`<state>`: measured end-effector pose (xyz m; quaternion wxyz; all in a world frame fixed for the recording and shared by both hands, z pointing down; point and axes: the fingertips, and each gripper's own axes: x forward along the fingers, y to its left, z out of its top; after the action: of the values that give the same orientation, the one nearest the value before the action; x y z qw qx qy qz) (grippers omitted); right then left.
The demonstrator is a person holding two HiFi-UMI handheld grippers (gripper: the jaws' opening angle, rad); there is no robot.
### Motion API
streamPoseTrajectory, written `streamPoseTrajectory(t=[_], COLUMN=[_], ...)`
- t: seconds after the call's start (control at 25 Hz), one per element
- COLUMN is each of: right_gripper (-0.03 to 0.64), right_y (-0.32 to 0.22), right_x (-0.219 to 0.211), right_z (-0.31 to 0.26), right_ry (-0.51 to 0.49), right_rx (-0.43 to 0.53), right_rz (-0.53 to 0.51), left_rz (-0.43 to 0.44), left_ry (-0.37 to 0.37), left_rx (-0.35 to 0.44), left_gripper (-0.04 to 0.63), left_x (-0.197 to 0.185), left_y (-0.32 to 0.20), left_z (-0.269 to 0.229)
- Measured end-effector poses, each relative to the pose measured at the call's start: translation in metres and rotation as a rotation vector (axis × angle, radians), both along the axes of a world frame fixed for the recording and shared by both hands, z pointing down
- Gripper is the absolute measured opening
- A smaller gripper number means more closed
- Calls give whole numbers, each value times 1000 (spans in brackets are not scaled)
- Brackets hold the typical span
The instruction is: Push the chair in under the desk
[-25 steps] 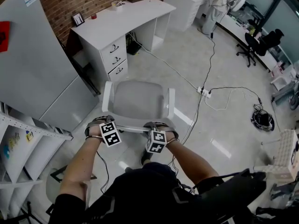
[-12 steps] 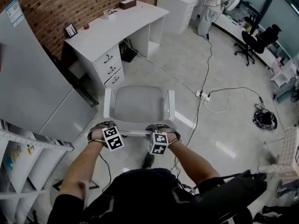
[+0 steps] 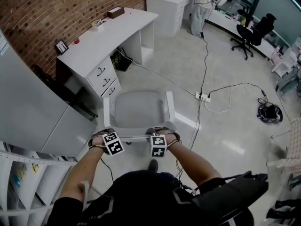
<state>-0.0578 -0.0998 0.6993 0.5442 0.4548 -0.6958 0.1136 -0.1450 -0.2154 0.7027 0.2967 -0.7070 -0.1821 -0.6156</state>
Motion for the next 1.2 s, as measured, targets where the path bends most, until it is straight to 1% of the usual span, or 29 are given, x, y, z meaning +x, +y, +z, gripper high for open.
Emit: streamPoseTrajectory(t=[0.12, 0.32, 0.44, 0.56, 0.76, 0.92, 1.08, 1.2], right_gripper=[66, 61, 57, 55, 55, 55, 55, 52], right_y=[-2, -3, -6, -8, -10, -10, -13, -13], right_x=[16, 45, 61, 69, 89, 108, 129, 150], right_z=[-1, 0, 3, 4, 4, 5, 9, 12], right_ry=[13, 43, 70, 76, 99, 101, 108, 114], right_rx=[2, -2, -6, -10, -8, -18, -31, -58], right_rz=[-4, -11, -16, -18, -19, -22, -22, -18], left_rz=[7, 29, 17, 7, 28, 28, 64, 81], left_ry=[-11, 31, 13, -11, 14, -8, 11, 21], left_rx=[-1, 9, 6, 6, 20, -3, -7, -12], left_gripper=[118, 114, 114, 114, 109, 107, 101, 95], left_x=[15, 42, 55, 62, 79, 95, 113, 132], left_y=[-2, -1, -4, -5, -6, -4, -4, -3], left_z=[-2, -3, -3, -3, -5, -3, -4, -2])
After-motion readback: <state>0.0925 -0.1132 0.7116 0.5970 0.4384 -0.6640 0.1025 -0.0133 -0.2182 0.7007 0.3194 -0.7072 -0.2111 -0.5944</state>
